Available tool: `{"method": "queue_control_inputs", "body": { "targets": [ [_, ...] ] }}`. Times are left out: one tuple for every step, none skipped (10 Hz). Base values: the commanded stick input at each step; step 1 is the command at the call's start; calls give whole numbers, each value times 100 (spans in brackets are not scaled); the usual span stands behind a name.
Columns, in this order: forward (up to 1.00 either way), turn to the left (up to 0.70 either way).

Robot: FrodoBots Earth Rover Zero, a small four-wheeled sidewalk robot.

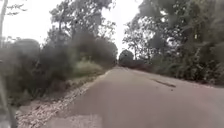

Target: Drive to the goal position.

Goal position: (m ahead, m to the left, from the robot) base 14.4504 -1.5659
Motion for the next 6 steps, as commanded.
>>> {"method": "queue_control_inputs", "body": {
  "targets": [
    [70, 0],
    [70, 0],
    [70, 0],
    [70, 0],
    [70, 0],
    [70, 0]
  ]
}}
